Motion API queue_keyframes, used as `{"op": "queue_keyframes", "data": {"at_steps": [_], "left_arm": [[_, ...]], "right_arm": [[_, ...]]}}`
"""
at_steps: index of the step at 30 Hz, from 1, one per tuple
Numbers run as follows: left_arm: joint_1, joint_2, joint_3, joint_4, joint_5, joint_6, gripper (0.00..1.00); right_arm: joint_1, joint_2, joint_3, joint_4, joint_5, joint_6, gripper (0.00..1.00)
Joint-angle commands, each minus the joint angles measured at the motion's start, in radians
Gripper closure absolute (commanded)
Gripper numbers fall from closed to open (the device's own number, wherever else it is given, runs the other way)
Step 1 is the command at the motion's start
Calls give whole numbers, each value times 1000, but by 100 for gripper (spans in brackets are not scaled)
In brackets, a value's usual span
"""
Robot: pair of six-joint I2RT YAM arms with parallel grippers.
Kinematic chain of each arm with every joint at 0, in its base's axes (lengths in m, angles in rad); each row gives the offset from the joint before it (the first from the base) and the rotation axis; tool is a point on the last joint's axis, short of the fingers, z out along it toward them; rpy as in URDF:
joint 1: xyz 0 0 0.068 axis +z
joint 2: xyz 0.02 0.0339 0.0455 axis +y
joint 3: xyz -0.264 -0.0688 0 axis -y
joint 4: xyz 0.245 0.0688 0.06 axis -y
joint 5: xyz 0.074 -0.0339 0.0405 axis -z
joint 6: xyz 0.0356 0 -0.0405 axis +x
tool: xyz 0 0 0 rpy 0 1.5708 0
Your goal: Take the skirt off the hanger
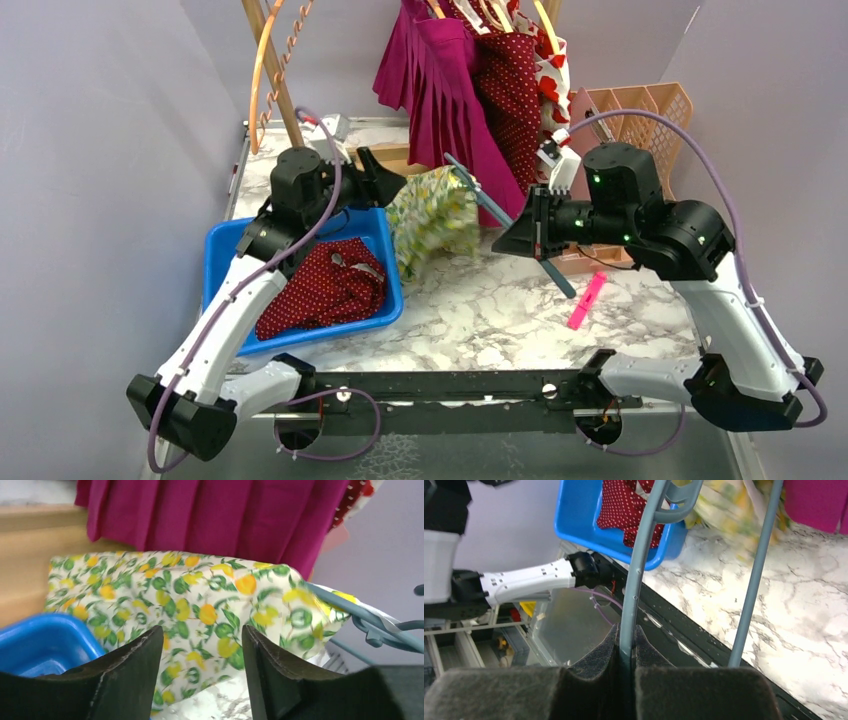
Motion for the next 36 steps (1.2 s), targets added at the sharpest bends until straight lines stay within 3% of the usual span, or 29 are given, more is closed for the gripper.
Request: {"op": "queue_keyframes", "data": {"at_steps": [1, 3, 6, 9, 13, 17, 20, 25, 32, 36], "left_arm": [[18, -114, -100, 25, -69, -72, 30], [19, -147, -149, 42, -32, -101, 23], [14, -158, -195, 94, 80, -141, 2], [-46, -152, -215, 157, 94, -133, 1], [-143, -126, -229, 271, 9, -84, 2], [-165, -135, -252, 387, -106, -126, 10], [-164, -144, -214, 397, -142, -127, 15], [-163, -178, -76, 194, -130, -45, 14], [-163, -344, -68, -30, -444, -106, 1], [-162, -273, 19, -114, -490, -121, 1]], "right_arm": [[-3, 40, 21, 182, -14, 88, 99], [-3, 94, 72, 210, -25, 90, 99], [-3, 184, 223, 182, -20, 80, 99], [-3, 226, 269, 228, -67, 75, 99], [-3, 233, 238, 298, -105, 115, 99], [-3, 159, 101, 522, -185, 94, 99], [-3, 111, 11, 583, -218, -54, 99], [-4, 36, -89, 475, -177, -373, 99], [-3, -231, -400, 541, -204, -768, 99], [-3, -282, -436, 472, -249, -999, 99]]}}
